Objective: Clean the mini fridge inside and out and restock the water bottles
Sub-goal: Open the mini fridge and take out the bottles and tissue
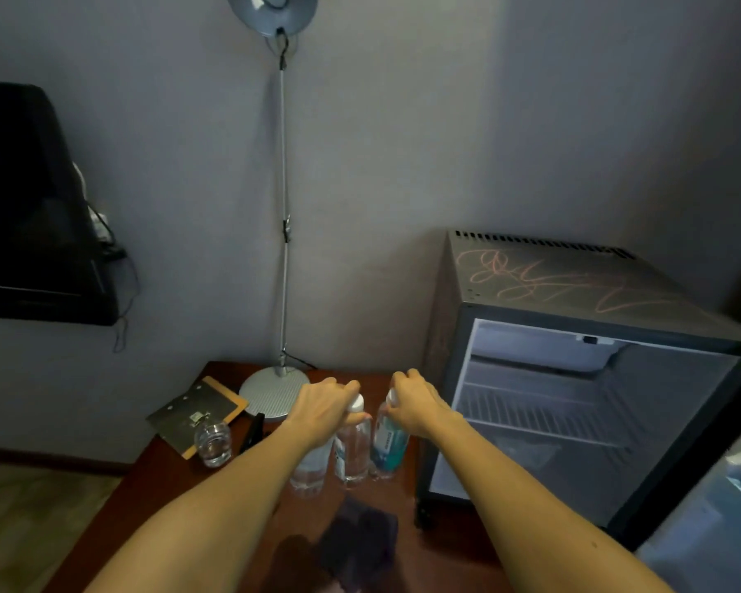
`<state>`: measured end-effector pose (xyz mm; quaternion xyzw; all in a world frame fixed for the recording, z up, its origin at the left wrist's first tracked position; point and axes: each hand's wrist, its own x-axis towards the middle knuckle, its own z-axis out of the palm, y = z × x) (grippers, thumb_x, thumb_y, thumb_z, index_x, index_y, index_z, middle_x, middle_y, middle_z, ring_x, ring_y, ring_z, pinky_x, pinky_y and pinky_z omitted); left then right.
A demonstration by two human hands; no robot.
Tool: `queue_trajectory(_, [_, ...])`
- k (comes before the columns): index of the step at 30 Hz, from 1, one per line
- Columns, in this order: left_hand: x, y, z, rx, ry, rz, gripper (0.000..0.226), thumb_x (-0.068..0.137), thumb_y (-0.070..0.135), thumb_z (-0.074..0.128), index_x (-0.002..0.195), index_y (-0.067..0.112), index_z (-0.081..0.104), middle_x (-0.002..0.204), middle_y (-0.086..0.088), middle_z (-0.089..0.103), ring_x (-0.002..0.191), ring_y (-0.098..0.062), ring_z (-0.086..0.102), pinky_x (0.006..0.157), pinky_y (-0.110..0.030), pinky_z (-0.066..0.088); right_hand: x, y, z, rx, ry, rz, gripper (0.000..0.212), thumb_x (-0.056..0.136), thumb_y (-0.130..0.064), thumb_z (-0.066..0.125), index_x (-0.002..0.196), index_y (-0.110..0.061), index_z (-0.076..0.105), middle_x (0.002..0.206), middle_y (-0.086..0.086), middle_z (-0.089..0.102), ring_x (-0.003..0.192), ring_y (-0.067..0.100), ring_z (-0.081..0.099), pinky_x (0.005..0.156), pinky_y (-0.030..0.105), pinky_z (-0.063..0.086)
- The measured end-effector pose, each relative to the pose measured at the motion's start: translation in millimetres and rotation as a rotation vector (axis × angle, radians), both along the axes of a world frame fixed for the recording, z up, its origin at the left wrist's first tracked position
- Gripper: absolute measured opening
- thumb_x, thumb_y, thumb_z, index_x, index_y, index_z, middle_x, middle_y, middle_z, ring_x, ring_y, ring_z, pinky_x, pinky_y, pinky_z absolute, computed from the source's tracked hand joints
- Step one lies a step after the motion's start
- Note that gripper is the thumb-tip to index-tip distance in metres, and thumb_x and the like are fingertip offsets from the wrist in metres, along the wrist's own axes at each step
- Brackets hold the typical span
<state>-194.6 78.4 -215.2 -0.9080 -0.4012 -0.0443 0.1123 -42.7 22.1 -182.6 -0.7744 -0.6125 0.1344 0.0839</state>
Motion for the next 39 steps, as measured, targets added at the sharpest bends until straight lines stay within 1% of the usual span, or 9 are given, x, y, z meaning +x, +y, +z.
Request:
queue_trajectory(6, [1.8,95.2,-48.1,-0.144,0.049,0.059,0.047,0.091,0.057,0.042,0.113,0.015,0.045,0.103,-0.008,0.063,0.095,-0.025,0.057,0.063,-0.034,0.038,2.9,106.6,-48.2,-0.178,0.035,0.057,0.046,0.091,-0.021,0.059,0.131,-0.007,0.043,0.131,0.016,0.041,0.12,0.038,0.049,0.096,0.043,0.046])
queue_trajectory(11, [23.3,92.4,-62.1,-0.134,0.022,0.034,0.045,0.093,0.054,0.041,0.116,0.015,0.044,0.11,-0.006,0.062,0.102,-0.022,0.053,0.067,-0.033,0.042,14.7,115.1,-54.8,-0.169,-0.054,0.068,0.044,0.09,-0.014,0.058,0.131,-0.007,0.043,0.131,0.015,0.04,0.122,0.038,0.048,0.097,0.042,0.044])
queue_trajectory(15, [34.2,128.6,-87.4,-0.178,0.011,0.048,0.047,0.092,0.057,0.038,0.117,0.017,0.043,0.11,-0.003,0.061,0.1,-0.02,0.051,0.068,-0.035,0.047,24.7,149.4,-76.3,-0.213,-0.062,0.047,0.043,0.09,-0.012,0.059,0.129,-0.007,0.044,0.131,0.015,0.039,0.121,0.037,0.049,0.095,0.041,0.046])
queue_trajectory(18, [42.9,149.9,-100.2,-0.202,0.018,0.026,0.048,0.091,0.057,0.039,0.117,0.016,0.043,0.112,-0.003,0.06,0.103,-0.021,0.051,0.069,-0.036,0.047,32.1,166.1,-85.4,-0.247,-0.076,0.04,0.044,0.089,-0.011,0.059,0.13,-0.006,0.043,0.131,0.015,0.039,0.121,0.038,0.048,0.096,0.042,0.045])
queue_trajectory(25, [48.6,166.9,-121.9,-0.235,0.041,0.012,0.05,0.091,0.056,0.042,0.119,0.015,0.044,0.112,-0.004,0.061,0.109,-0.022,0.05,0.068,-0.036,0.044,37.8,180.9,-106.4,-0.34,-0.08,0.041,0.05,0.089,-0.013,0.061,0.133,-0.005,0.04,0.136,0.016,0.035,0.125,0.039,0.046,0.099,0.042,0.044])
queue_trajectory(30, [41.6,167.3,-140.6,-0.261,-0.002,0.013,0.052,0.09,0.057,0.042,0.119,0.014,0.045,0.109,-0.005,0.062,0.103,-0.022,0.053,0.065,-0.034,0.043,35.2,186.8,-119.3,-0.345,-0.07,0.031,0.047,0.089,-0.012,0.059,0.132,-0.006,0.041,0.135,0.015,0.036,0.123,0.038,0.046,0.097,0.042,0.045])
queue_trajectory(32, [40.6,166.0,-143.2,-0.255,-0.008,0.012,0.052,0.091,0.058,0.04,0.119,0.015,0.045,0.108,-0.004,0.062,0.101,-0.021,0.054,0.063,-0.033,0.042,34.1,190.2,-118.9,-0.35,-0.067,0.022,0.049,0.09,-0.016,0.059,0.134,-0.005,0.04,0.137,0.016,0.036,0.125,0.038,0.045,0.099,0.042,0.043])
queue_trajectory(35, [43.2,166.4,-141.8,-0.242,0.034,0.005,0.052,0.091,0.059,0.037,0.12,0.017,0.042,0.11,-0.002,0.061,0.103,-0.021,0.052,0.06,-0.031,0.037,33.9,191.6,-119.1,-0.389,-0.072,-0.004,0.056,0.09,-0.021,0.06,0.139,-0.004,0.037,0.141,0.018,0.037,0.13,0.036,0.042,0.103,0.039,0.041])
queue_trajectory(39, [46.8,164.2,-141.4,-0.243,0.074,0.011,0.055,0.091,0.059,0.036,0.126,0.017,0.04,0.112,-0.005,0.06,0.107,-0.023,0.051,0.061,-0.032,0.036,36.8,186.5,-121.6,-0.415,-0.07,-0.035,0.059,0.089,-0.019,0.061,0.14,-0.005,0.035,0.141,0.018,0.036,0.131,0.035,0.042,0.104,0.039,0.042])
